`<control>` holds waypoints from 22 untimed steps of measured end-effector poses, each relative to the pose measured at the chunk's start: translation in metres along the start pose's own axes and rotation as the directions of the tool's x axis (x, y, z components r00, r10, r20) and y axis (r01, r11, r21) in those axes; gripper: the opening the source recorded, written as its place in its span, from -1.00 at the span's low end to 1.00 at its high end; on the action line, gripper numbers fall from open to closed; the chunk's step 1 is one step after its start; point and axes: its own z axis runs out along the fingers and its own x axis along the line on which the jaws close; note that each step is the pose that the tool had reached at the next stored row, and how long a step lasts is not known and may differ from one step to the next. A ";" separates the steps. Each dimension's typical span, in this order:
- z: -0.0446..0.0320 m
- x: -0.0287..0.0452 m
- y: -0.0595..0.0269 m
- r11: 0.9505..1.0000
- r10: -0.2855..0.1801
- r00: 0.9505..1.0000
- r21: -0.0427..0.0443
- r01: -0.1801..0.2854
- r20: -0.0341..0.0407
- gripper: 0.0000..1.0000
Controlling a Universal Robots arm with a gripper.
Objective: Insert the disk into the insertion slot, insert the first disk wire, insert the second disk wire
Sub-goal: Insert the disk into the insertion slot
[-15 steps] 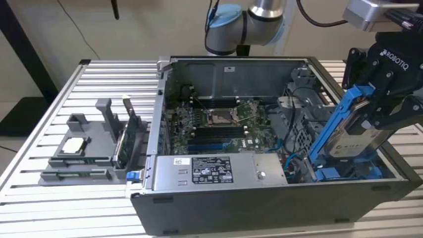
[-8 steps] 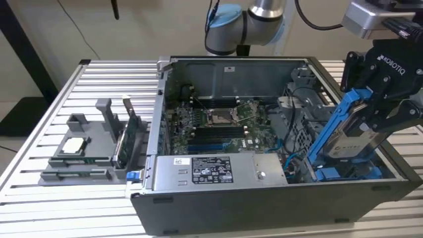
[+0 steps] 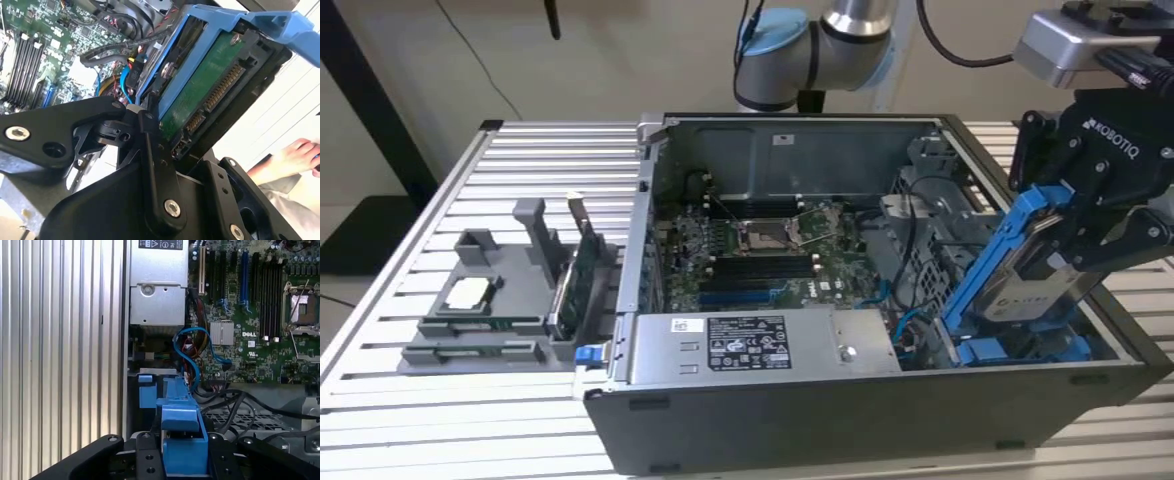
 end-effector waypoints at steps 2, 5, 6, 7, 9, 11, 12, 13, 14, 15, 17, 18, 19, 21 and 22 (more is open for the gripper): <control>0.0042 0.0001 -0.0006 1.000 -0.001 1.000 -0.001 0.001 0.002 -0.35; 0.0062 0.0006 -0.0011 1.000 -0.001 1.000 -0.005 0.001 0.000 -0.35; 0.0062 0.0006 -0.0011 1.000 -0.001 1.000 -0.007 0.001 0.001 -0.35; 0.0064 0.0006 -0.0011 1.000 -0.001 1.000 -0.007 0.001 0.001 -0.35; 0.0061 0.0009 -0.0013 1.000 -0.001 1.000 -0.008 0.001 0.002 -0.35; 0.0026 0.0008 -0.0018 1.000 -0.002 1.000 -0.010 0.002 0.004 -0.35; -0.0004 0.0008 -0.0021 1.000 -0.002 1.000 -0.012 0.002 0.004 -0.35; -0.0047 0.0007 -0.0020 1.000 -0.001 1.000 -0.014 0.001 0.002 -0.35; -0.0074 0.0006 -0.0022 1.000 -0.001 1.000 -0.016 0.001 0.002 -0.35; -0.0092 0.0007 -0.0023 1.000 -0.001 1.000 -0.018 0.001 0.002 -0.35; -0.0106 0.0006 -0.0027 1.000 -0.001 1.000 -0.027 0.001 0.001 -0.35; -0.0107 0.0006 -0.0034 0.999 0.000 1.000 -0.035 0.000 -0.001 -0.35; -0.0108 0.0006 -0.0047 0.999 0.000 1.000 -0.039 0.000 -0.002 -0.35; -0.0106 0.0007 -0.0080 0.999 0.000 1.000 -0.040 0.000 -0.002 -0.35; -0.0107 0.0007 -0.0097 0.999 0.000 1.000 -0.040 0.000 -0.002 -0.35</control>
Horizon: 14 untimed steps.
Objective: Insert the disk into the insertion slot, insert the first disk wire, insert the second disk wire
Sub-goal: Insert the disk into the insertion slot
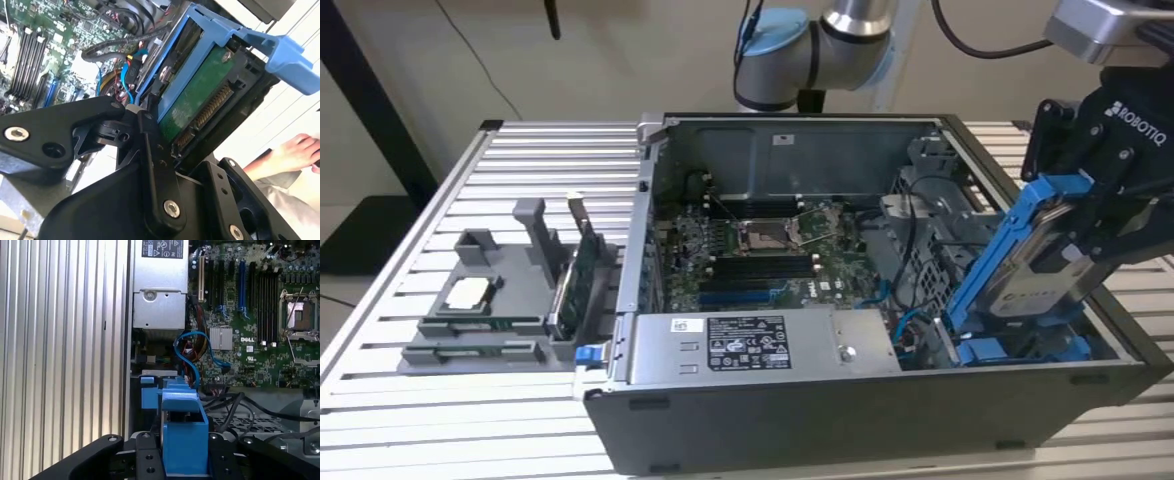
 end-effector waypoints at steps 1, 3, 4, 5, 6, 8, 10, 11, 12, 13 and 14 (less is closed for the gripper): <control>0.0004 0.0000 -0.0007 1.000 0.000 1.000 -0.001 0.000 0.000 -0.35; 0.0012 0.0001 -0.0008 1.000 0.000 1.000 -0.003 0.000 0.000 -0.35; 0.0018 0.0003 -0.0009 1.000 0.000 1.000 -0.005 0.000 0.000 -0.35; 0.0023 0.0006 -0.0010 1.000 0.000 1.000 -0.007 0.000 0.000 -0.35; 0.0028 0.0009 -0.0010 1.000 0.000 1.000 -0.009 0.000 0.000 -0.35; 0.0042 0.0017 -0.0011 1.000 0.000 1.000 -0.013 0.000 0.000 -0.35; 0.0064 0.0021 -0.0014 1.000 0.000 1.000 -0.015 0.000 0.000 -0.35; 0.0077 0.0021 -0.0015 1.000 0.000 1.000 -0.016 0.000 0.000 -0.35; 0.0090 0.0021 -0.0018 1.000 0.000 1.000 -0.016 0.000 0.001 -0.35; 0.0100 0.0021 -0.0021 1.000 0.000 1.000 -0.016 0.000 0.001 -0.35; 0.0109 0.0022 -0.0023 1.000 0.000 1.000 -0.016 0.000 0.001 -0.35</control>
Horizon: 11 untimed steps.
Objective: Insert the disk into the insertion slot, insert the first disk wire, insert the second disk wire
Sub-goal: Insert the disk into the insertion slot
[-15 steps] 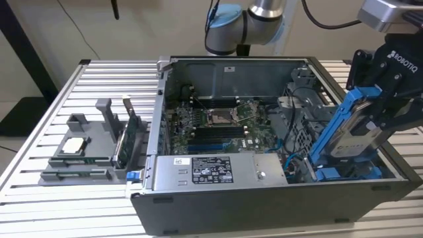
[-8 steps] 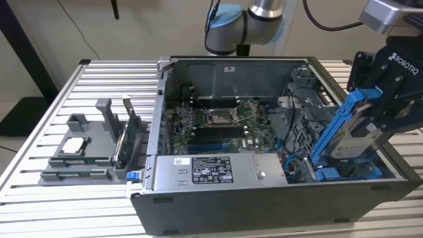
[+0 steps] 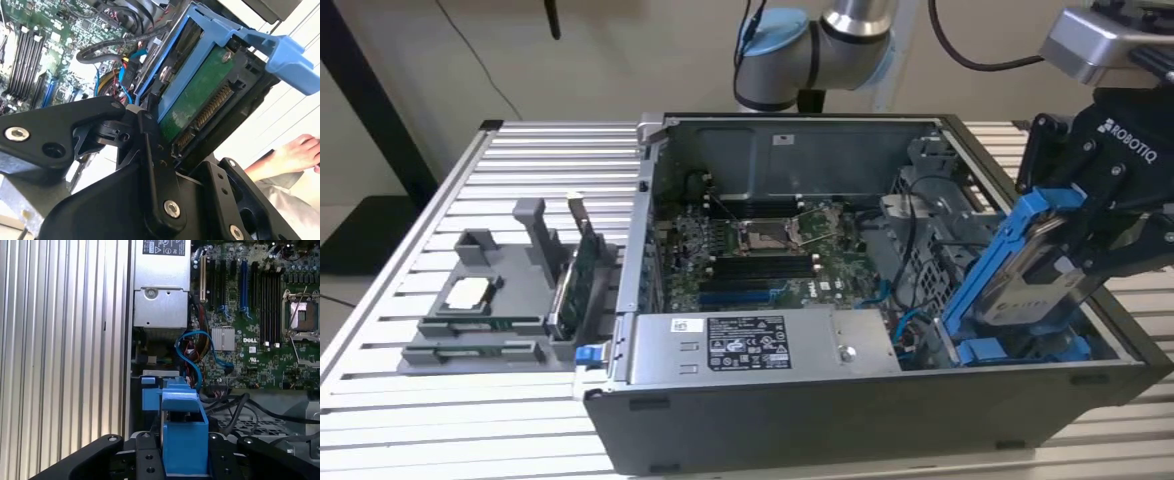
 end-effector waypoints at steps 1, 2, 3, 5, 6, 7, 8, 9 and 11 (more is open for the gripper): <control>0.0009 0.0000 -0.0003 1.000 0.000 1.000 0.000 0.000 0.001 -0.35; 0.0017 0.0000 -0.0005 1.000 0.000 1.000 0.000 0.000 0.002 -0.35; 0.0027 0.0001 -0.0007 1.000 0.000 1.000 0.000 0.000 0.003 -0.35; 0.0062 0.0001 -0.0012 1.000 0.000 1.000 0.000 0.000 0.004 -0.35; 0.0080 0.0001 -0.0014 1.000 0.000 1.000 0.000 0.000 0.003 -0.35; 0.0097 0.0001 -0.0016 1.000 0.000 1.000 0.000 0.000 0.004 -0.35; 0.0111 0.0001 -0.0017 1.000 -0.001 1.000 0.000 0.001 0.005 -0.35; 0.0123 0.0001 -0.0018 1.000 -0.001 1.000 0.000 0.001 0.008 -0.35; 0.0152 -0.0002 -0.0021 1.000 -0.001 1.000 0.000 0.001 0.011 -0.35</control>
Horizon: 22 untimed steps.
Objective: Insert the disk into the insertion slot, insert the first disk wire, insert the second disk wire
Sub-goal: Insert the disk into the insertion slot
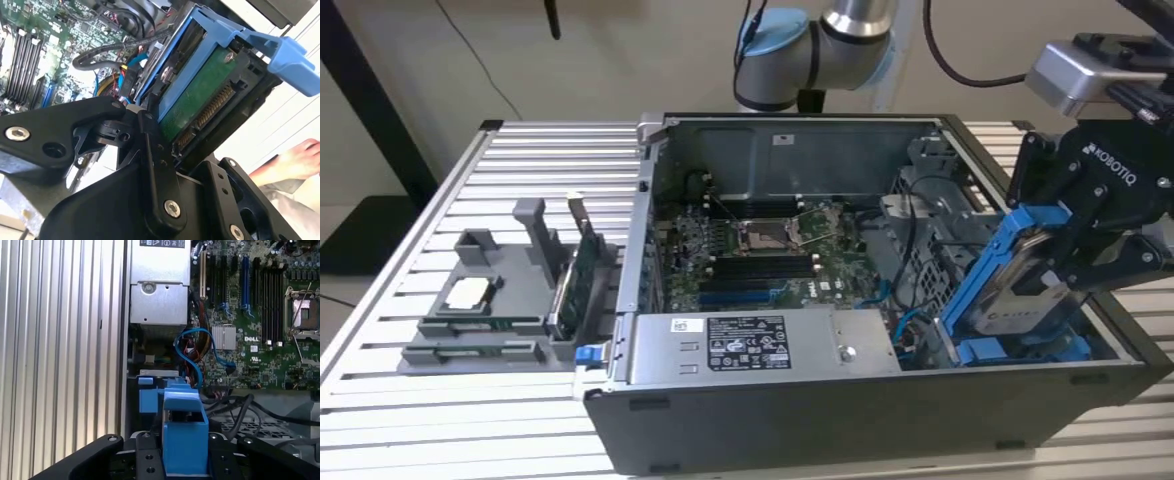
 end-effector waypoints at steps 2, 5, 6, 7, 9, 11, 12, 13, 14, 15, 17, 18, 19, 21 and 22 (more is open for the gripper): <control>0.0029 -0.0005 -0.0003 1.000 -0.001 1.000 0.000 0.001 0.005 -0.35; 0.0032 -0.0005 -0.0003 1.000 -0.001 1.000 0.000 0.001 0.005 -0.35; 0.0032 -0.0005 -0.0003 1.000 -0.001 1.000 0.000 0.001 0.005 -0.35; 0.0032 -0.0004 -0.0003 1.000 -0.001 1.000 0.000 0.001 0.005 -0.35; 0.0032 -0.0005 -0.0003 1.000 -0.001 1.000 0.000 0.001 0.005 -0.35; 0.0032 -0.0005 -0.0003 1.000 -0.001 1.000 0.000 0.001 0.005 -0.18; 0.0032 -0.0005 -0.0003 1.000 -0.001 1.000 0.000 0.001 0.005 -0.18; 0.0029 -0.0004 -0.0003 1.000 0.000 1.000 0.000 0.001 0.005 -0.18; 0.0022 -0.0004 -0.0001 1.000 0.000 1.000 -0.002 0.000 0.005 -0.18; 0.0010 -0.0005 0.0000 1.000 0.000 1.000 -0.003 0.000 0.005 -0.18; -0.0006 -0.0007 0.0001 1.000 0.000 1.000 -0.003 0.000 0.005 -0.18; -0.0006 -0.0011 0.0001 1.000 0.000 1.000 -0.003 0.000 0.006 -0.18; -0.0008 -0.0016 0.0001 1.000 -0.001 1.000 -0.003 0.001 0.007 -0.18; -0.0008 -0.0029 0.0007 1.000 -0.001 1.000 -0.003 0.001 0.013 -0.18; -0.0008 -0.0035 0.0011 1.000 -0.002 1.000 -0.003 0.002 0.019 -0.18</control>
